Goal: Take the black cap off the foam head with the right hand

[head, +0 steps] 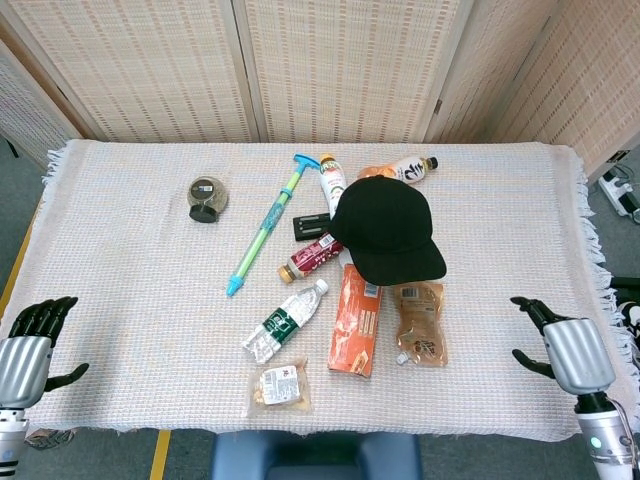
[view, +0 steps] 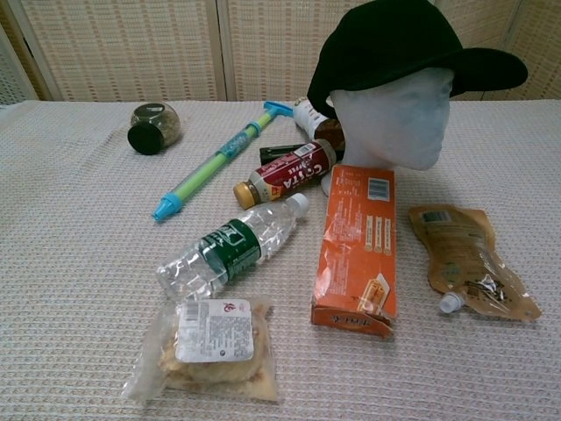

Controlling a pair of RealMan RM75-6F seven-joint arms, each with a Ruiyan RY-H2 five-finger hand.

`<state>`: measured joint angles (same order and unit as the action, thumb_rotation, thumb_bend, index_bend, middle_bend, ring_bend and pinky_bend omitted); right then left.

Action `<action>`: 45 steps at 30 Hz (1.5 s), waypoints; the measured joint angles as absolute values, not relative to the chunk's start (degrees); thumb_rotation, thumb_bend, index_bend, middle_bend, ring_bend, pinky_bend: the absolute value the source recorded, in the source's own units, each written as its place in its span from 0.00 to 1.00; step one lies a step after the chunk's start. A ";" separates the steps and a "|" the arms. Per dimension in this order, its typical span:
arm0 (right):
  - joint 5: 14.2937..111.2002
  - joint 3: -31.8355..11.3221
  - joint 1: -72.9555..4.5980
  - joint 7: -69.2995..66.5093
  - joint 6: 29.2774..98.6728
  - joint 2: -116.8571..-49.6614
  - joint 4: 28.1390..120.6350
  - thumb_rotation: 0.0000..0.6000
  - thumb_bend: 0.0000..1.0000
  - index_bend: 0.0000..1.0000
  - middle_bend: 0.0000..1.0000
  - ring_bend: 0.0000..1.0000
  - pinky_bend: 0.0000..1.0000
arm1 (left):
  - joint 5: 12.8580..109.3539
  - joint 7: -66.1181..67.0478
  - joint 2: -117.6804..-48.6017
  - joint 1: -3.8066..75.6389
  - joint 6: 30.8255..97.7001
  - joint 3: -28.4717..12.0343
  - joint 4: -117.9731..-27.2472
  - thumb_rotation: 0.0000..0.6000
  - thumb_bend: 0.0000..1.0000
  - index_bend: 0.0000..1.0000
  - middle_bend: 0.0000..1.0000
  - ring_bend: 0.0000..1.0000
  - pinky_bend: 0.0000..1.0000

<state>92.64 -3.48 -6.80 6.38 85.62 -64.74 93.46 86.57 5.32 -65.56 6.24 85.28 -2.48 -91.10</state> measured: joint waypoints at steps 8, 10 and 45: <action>94.96 -7.61 -12.28 7.73 83.86 -61.18 98.26 1.00 0.04 0.26 0.37 0.81 1.00 | 86.99 5.20 -65.43 6.19 85.37 -2.24 -91.32 1.00 0.06 0.13 0.16 0.14 0.16; 94.72 -8.49 -13.62 8.11 82.67 -60.63 99.14 1.00 0.05 0.26 0.37 0.81 1.00 | 87.08 5.30 -65.41 6.26 85.29 -2.20 -91.45 1.00 0.06 0.13 0.16 0.14 0.16; 88.00 -17.11 -30.91 4.42 75.61 -76.87 87.25 1.00 0.64 0.75 0.64 0.95 1.00 | 86.43 5.64 -64.86 6.80 83.62 -1.94 -92.42 1.00 0.06 0.15 0.16 0.14 0.16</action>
